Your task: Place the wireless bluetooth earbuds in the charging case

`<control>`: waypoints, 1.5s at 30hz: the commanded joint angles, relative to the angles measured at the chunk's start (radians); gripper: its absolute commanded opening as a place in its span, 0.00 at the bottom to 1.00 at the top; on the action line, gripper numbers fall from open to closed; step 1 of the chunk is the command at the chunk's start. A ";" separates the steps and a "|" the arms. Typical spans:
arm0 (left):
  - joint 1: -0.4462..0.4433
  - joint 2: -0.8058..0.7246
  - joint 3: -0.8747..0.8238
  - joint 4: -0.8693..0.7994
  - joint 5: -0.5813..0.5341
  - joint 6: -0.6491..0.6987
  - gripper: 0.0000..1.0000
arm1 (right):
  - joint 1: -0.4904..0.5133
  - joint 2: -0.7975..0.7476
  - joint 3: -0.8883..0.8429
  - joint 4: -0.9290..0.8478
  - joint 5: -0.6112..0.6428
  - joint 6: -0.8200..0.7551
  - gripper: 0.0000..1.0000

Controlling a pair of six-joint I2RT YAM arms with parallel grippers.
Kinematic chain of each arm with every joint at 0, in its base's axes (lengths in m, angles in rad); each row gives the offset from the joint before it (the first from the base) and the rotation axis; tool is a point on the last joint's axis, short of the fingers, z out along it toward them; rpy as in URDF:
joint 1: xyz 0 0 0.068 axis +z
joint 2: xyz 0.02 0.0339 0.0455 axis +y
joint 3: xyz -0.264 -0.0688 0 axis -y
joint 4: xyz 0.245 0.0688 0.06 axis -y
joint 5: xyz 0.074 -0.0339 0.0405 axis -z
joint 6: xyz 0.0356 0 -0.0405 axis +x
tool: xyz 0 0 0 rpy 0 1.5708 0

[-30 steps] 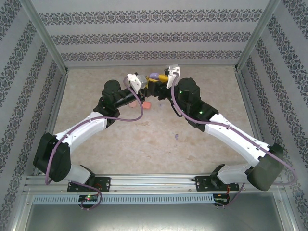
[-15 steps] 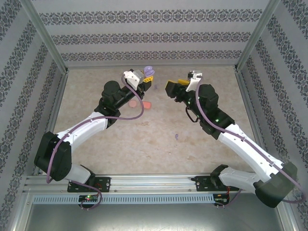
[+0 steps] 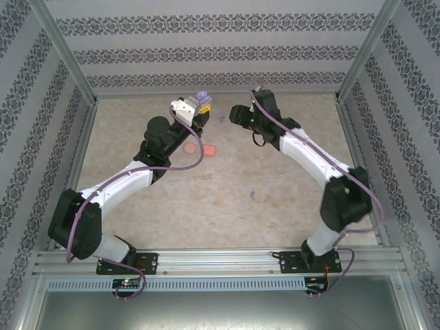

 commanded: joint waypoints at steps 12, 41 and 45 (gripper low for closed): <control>0.057 -0.005 0.012 -0.050 -0.049 -0.075 0.00 | -0.026 0.666 0.801 -0.422 -0.043 -0.085 0.58; 0.090 0.090 0.041 -0.022 0.009 -0.215 0.00 | -0.016 1.070 1.286 -0.493 0.107 -0.105 0.46; 0.091 0.109 0.059 -0.021 0.014 -0.229 0.00 | -0.017 1.079 1.305 -0.503 0.110 -0.108 0.44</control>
